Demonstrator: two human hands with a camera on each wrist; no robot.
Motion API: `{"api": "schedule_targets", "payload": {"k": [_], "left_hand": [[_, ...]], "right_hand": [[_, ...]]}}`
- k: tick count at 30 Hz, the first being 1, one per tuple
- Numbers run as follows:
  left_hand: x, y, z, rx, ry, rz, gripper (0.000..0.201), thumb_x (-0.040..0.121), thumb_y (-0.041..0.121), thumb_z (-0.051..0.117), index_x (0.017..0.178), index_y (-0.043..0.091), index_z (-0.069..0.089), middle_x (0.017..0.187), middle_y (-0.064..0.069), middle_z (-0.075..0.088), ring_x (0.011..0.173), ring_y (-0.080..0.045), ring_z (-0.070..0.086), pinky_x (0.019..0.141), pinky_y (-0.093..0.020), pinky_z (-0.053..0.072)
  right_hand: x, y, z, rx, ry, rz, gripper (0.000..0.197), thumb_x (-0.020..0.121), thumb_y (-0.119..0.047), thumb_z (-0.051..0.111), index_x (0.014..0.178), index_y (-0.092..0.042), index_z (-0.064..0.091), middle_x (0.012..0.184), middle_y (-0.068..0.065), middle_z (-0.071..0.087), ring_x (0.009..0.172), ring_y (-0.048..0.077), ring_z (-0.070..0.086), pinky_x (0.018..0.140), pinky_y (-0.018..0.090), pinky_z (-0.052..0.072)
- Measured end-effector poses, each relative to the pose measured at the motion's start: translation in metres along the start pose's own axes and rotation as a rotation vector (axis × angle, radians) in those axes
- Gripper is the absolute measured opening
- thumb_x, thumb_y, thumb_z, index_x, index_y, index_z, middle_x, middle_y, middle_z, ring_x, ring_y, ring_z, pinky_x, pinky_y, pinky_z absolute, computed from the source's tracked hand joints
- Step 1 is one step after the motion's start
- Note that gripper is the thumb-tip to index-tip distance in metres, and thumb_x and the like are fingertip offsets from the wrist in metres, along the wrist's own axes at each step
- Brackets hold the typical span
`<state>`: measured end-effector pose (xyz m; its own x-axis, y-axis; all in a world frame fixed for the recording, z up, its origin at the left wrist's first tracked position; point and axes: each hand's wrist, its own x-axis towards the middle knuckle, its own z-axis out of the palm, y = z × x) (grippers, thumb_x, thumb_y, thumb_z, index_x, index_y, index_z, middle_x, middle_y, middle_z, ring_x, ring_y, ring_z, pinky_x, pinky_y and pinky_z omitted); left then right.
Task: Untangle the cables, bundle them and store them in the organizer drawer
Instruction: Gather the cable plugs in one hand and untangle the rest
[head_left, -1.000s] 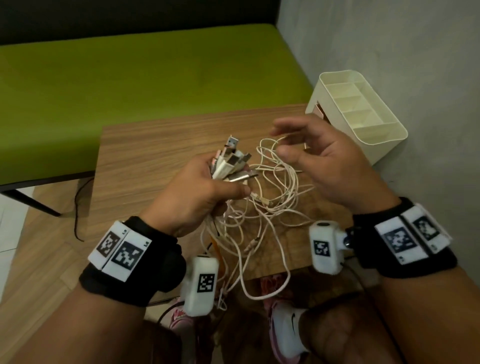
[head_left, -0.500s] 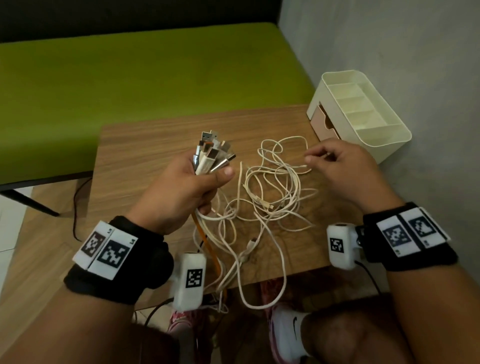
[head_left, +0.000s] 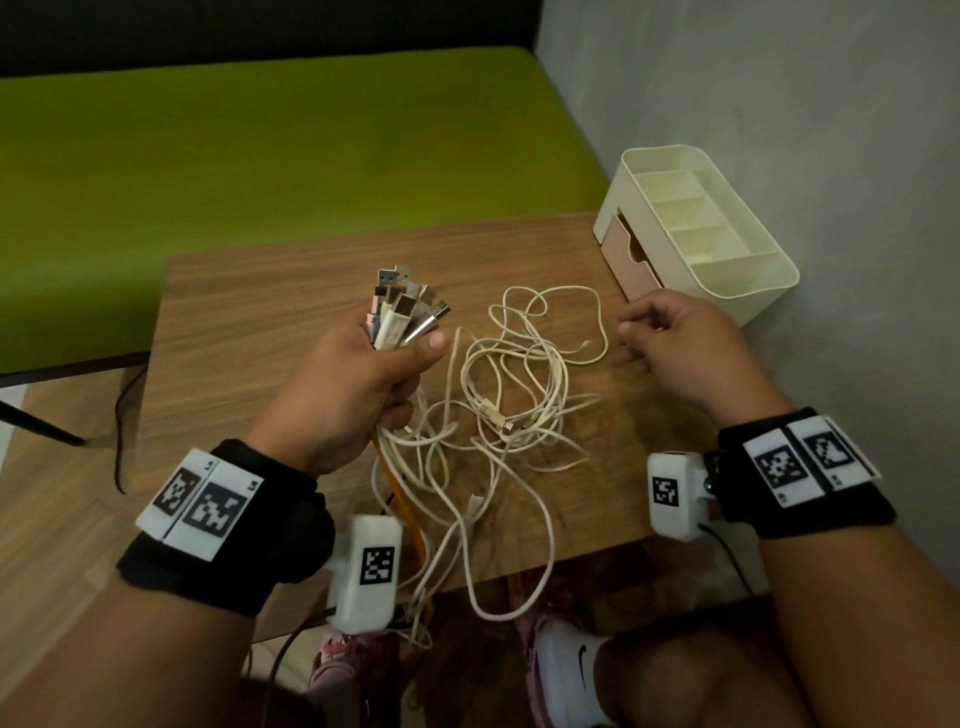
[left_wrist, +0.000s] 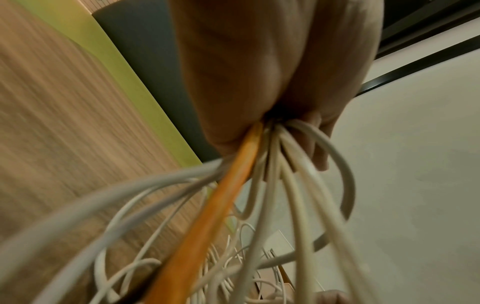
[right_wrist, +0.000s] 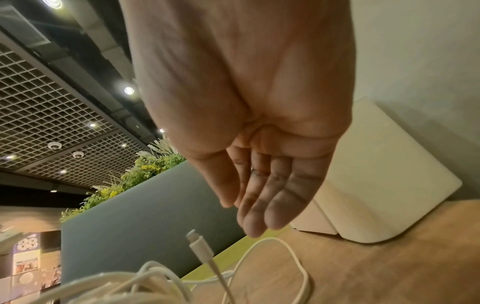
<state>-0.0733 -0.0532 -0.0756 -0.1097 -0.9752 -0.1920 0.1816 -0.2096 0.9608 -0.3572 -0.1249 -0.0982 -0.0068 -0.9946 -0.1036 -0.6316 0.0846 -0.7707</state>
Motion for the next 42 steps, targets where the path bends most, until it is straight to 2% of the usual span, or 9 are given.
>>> {"api": "schedule_targets", "payload": {"k": [5, 8, 10, 14, 19, 23, 27, 36, 42], "left_hand": [[0.002, -0.002, -0.004, 0.001, -0.003, -0.017, 0.03, 0.083, 0.013, 0.071, 0.103, 0.013, 0.048, 0.067, -0.001, 0.027, 0.044, -0.007, 0.022, 0.039, -0.016, 0.022], [0.002, -0.001, -0.005, 0.017, 0.003, -0.033, 0.026, 0.08, 0.015, 0.07, 0.094, 0.015, 0.048, 0.065, -0.001, 0.027, 0.044, -0.008, 0.022, 0.039, -0.016, 0.021], [0.001, 0.001, -0.006, 0.024, 0.003, -0.048, 0.028, 0.079, 0.017, 0.068, 0.1, 0.015, 0.05, 0.069, -0.003, 0.027, 0.045, -0.008, 0.021, 0.04, -0.017, 0.019], [0.001, 0.003, -0.008, 0.02, -0.003, -0.083, 0.027, 0.077, 0.015, 0.067, 0.099, 0.016, 0.052, 0.071, -0.004, 0.024, 0.044, -0.007, 0.018, 0.042, -0.016, 0.015], [0.0, 0.007, -0.014, 0.059, 0.025, -0.11, 0.022, 0.079, 0.008, 0.072, 0.086, 0.019, 0.054, 0.063, 0.004, 0.03, 0.043, -0.006, 0.019, 0.041, -0.015, 0.015], [-0.002, 0.014, -0.026, 0.092, 0.076, -0.131, 0.018, 0.082, 0.011, 0.063, 0.078, 0.021, 0.049, 0.059, 0.006, 0.026, 0.042, -0.005, 0.018, 0.039, -0.013, 0.016], [-0.006, 0.017, -0.037, 0.125, 0.106, -0.131, 0.015, 0.077, 0.016, 0.065, 0.079, 0.021, 0.051, 0.06, 0.005, 0.022, 0.042, -0.005, 0.019, 0.038, -0.013, 0.017], [-0.005, 0.017, -0.033, 0.165, 0.117, -0.148, 0.021, 0.088, 0.007, 0.061, 0.078, 0.019, 0.048, 0.055, 0.008, 0.026, 0.042, -0.006, 0.02, 0.039, -0.015, 0.016], [-0.004, 0.016, -0.034, 0.165, 0.129, -0.154, 0.019, 0.09, 0.005, 0.06, 0.083, 0.018, 0.048, 0.052, 0.01, 0.03, 0.042, -0.006, 0.021, 0.041, -0.017, 0.015]], "right_hand": [[-0.017, -0.02, -0.003, 0.037, -0.227, -0.125, 0.009, 0.081, -0.044, 0.074, 0.085, -0.037, 0.069, 0.088, -0.009, 0.07, 0.088, 0.011, 0.067, 0.083, 0.039, 0.054], [-0.034, -0.035, -0.003, -0.068, -0.56, -0.201, 0.047, 0.069, -0.065, 0.068, 0.115, -0.056, 0.061, 0.125, -0.025, 0.054, 0.11, -0.005, 0.053, 0.087, 0.025, 0.044], [-0.037, -0.036, 0.008, -0.273, -0.663, -0.245, 0.049, 0.072, -0.062, 0.071, 0.119, -0.056, 0.06, 0.135, -0.029, 0.037, 0.117, -0.005, 0.043, 0.087, 0.017, 0.037], [-0.025, -0.021, 0.02, -0.335, -0.441, -0.261, 0.017, 0.077, -0.04, 0.079, 0.091, -0.034, 0.074, 0.124, -0.023, 0.046, 0.115, 0.001, 0.046, 0.092, 0.024, 0.043], [-0.017, -0.012, 0.019, -0.329, -0.225, -0.364, 0.011, 0.081, -0.02, 0.079, 0.09, -0.015, 0.078, 0.131, -0.011, 0.052, 0.115, 0.007, 0.05, 0.095, 0.022, 0.04], [-0.013, -0.008, 0.011, -0.417, -0.314, -0.325, 0.009, 0.084, -0.022, 0.076, 0.093, -0.02, 0.078, 0.143, -0.021, 0.042, 0.126, 0.002, 0.04, 0.099, 0.018, 0.029], [-0.004, 0.008, 0.001, -0.541, -0.394, -0.246, 0.012, 0.087, -0.022, 0.074, 0.097, -0.019, 0.079, 0.155, -0.012, 0.033, 0.144, 0.014, 0.024, 0.114, 0.026, 0.018], [-0.01, -0.005, 0.004, -0.495, -0.254, -0.275, 0.005, 0.082, -0.028, 0.078, 0.079, -0.023, 0.077, 0.14, -0.015, 0.047, 0.131, 0.012, 0.028, 0.104, 0.024, 0.022], [-0.014, -0.007, 0.021, -0.691, -0.355, -0.248, 0.056, 0.08, -0.033, 0.078, 0.133, -0.033, 0.058, 0.146, -0.006, 0.036, 0.134, 0.021, 0.023, 0.111, 0.033, 0.024]]}}
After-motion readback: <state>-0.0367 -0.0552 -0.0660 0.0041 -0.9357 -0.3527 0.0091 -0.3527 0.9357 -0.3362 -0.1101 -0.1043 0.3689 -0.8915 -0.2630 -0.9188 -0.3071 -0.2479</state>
